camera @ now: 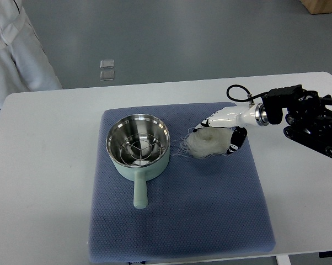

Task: Put vermicelli into pot with right hand
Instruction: 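Close the right hand fingers around the vermicelli and lift it, then carry the vermicelli with the right hand over the pot and lower it in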

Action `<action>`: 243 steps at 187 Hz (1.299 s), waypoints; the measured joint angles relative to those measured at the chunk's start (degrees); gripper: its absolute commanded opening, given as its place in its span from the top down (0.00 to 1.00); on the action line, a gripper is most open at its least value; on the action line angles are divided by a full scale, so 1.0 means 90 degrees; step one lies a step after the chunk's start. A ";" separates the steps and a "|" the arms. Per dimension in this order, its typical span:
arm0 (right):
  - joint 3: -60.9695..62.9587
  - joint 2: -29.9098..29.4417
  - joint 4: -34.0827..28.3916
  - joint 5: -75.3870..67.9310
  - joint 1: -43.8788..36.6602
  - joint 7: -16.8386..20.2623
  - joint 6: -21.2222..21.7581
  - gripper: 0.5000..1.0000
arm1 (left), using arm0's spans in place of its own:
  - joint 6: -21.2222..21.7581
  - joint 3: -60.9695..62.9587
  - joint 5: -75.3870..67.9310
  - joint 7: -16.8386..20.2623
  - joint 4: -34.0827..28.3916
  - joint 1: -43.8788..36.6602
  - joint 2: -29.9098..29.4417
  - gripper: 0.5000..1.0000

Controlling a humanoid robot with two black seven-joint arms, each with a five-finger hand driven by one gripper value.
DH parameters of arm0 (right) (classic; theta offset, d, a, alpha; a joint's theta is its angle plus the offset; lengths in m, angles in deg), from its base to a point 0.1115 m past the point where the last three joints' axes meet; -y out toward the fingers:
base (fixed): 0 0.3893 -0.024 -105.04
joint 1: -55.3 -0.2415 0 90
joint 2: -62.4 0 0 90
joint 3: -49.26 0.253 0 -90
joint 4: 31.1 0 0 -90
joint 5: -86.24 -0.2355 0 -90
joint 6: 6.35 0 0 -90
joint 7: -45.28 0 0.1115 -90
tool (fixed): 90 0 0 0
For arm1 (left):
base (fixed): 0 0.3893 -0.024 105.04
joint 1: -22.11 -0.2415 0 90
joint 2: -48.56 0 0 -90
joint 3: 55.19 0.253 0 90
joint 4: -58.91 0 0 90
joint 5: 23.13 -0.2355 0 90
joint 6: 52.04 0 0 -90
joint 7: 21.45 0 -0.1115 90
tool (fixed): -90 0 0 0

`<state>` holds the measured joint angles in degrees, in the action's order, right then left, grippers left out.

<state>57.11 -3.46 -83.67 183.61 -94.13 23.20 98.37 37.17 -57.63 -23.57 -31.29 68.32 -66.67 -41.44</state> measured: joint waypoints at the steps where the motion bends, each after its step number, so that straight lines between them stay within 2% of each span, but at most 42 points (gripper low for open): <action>1: 0.0000 -0.0002 0.0002 0.0000 0.0000 0.0001 -0.0001 0.15 | 0.0000 0.0000 0.0000 0.0000 0.0000 0.0000 0.0000 0.00; 32: 0.0015 -0.0026 0.0021 -0.0006 0.0005 0.0010 -0.0014 0.18 | 0.0000 0.0002 0.0000 0.0000 0.0000 0.0001 0.0000 0.00; 65: 0.0021 -0.0054 0.0021 -0.0018 0.0043 0.0004 -0.0015 0.40 | 0.0000 0.0004 0.0000 0.0000 0.0000 0.0000 0.0000 0.00; 87: 0.0049 -0.0058 0.0021 -0.0031 0.0072 0.0002 -0.0018 0.44 | 0.0000 0.0003 0.0000 0.0000 0.0000 0.0001 0.0000 0.00; 99: 0.0074 -0.0058 0.0021 -0.0042 0.0076 0.0002 -0.0021 0.52 | 0.0000 0.0003 0.0000 0.0000 0.0000 0.0001 0.0000 0.00; 114: 0.0102 -0.0058 0.0021 -0.0058 0.0077 0.0002 -0.0023 0.70 | 0.0000 0.0003 0.0000 0.0000 0.0000 0.0001 0.0000 0.00; 124: 0.0111 -0.0058 0.0021 -0.0064 0.0076 0.0002 -0.0023 0.77 | 0.0000 0.0003 0.0000 0.0000 0.0000 0.0001 0.0000 0.00; 198: 0.0419 0.0045 0.0012 -0.0224 -0.0018 -0.0064 -0.0036 0.75 | 0.0000 0.0004 0.0000 0.0000 0.0000 0.0001 0.0000 0.00; 243: 0.0592 0.0226 0.0010 -0.0488 -0.0383 -0.0077 0.0055 0.74 | 0.0000 0.0005 0.0000 0.0000 0.0000 0.0001 0.0000 0.00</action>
<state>62.43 -1.43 -83.58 179.21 -97.58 22.51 98.86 37.17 -57.59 -23.57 -31.29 68.32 -66.66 -41.44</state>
